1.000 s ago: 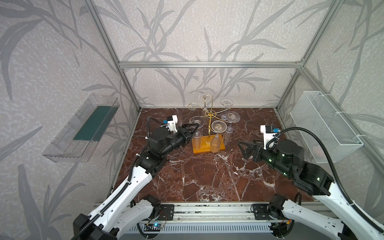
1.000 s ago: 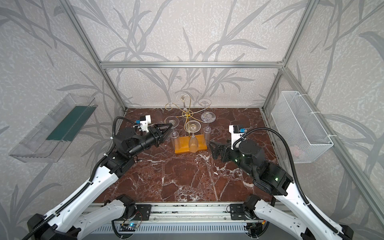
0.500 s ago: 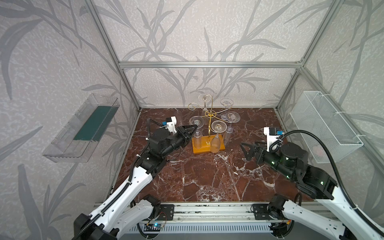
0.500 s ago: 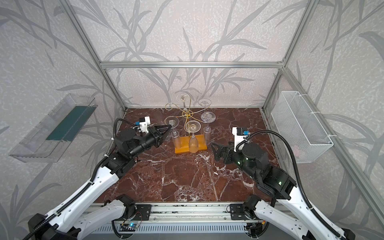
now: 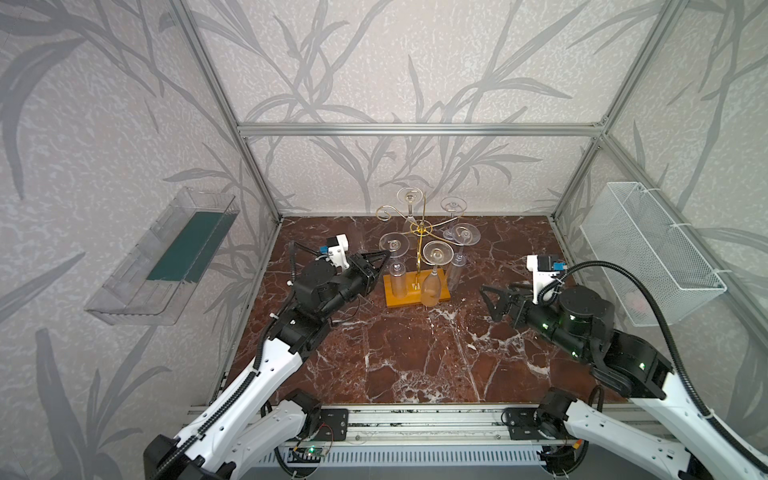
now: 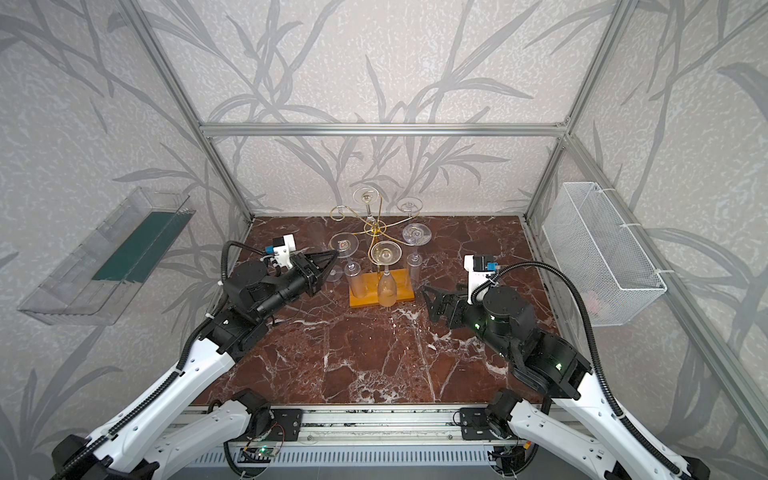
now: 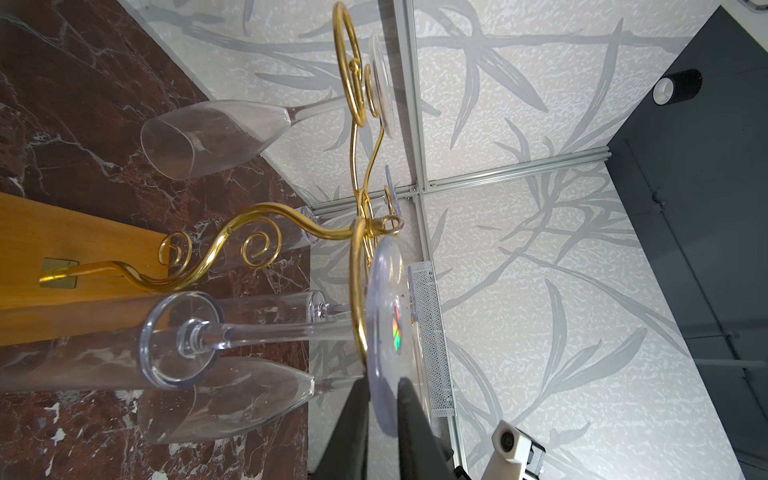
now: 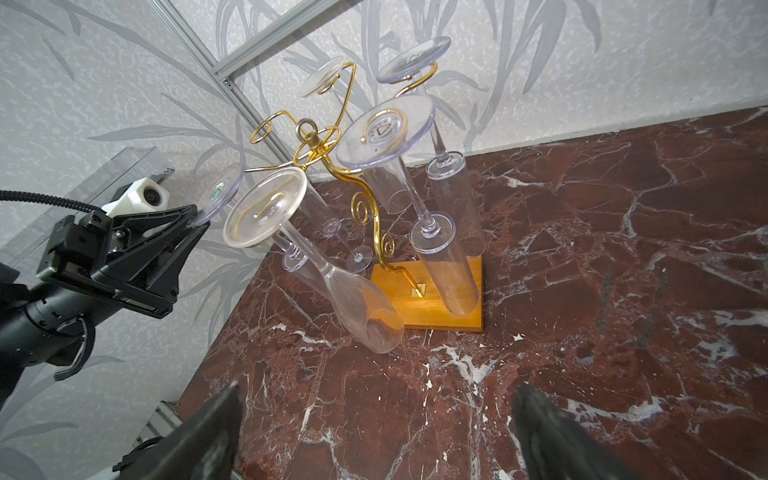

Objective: Take the wine glass off the wine glass rack

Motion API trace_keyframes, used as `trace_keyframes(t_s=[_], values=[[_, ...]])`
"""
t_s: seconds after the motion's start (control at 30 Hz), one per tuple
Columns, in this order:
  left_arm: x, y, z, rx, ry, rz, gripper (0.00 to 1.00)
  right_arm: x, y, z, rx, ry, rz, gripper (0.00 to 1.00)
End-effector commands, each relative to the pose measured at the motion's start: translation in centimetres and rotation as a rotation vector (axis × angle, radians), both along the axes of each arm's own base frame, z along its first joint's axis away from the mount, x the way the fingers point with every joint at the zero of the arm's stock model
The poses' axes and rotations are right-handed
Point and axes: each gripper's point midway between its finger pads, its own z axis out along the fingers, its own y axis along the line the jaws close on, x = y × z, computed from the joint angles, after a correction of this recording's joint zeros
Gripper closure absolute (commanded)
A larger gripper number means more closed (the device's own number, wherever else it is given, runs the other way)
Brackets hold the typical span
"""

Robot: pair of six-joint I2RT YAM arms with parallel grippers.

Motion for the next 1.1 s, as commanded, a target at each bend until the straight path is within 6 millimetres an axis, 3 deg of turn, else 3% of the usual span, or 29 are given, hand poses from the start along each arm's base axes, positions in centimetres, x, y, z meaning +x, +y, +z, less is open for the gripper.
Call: trace_keyframes(t_s=[0.0,0.2,0.47,0.63,1.07], values=[[-0.2,0.3,0.0,-0.015,0.008,0.015,0.87,0.0,-0.4,-0.1,0.002,-0.002,-0.021,0.01],[-0.1,0.2,0.4,-0.02,0.002,0.01,0.99,-0.3,-1.0,-0.2,0.009,-0.004,-0.031,0.01],[-0.3,0.5,2.8,-0.081,-0.043,0.016,1.0,-0.7,-1.7,-0.2,0.012,-0.009,-0.045,0.01],[-0.5,1.9,4.6,-0.142,-0.09,0.082,1.0,-0.9,-1.9,0.0,0.014,-0.013,-0.041,0.01],[-0.2,2.8,5.6,-0.145,-0.11,0.135,1.0,-1.2,-2.3,-0.2,0.013,-0.012,-0.045,0.01]])
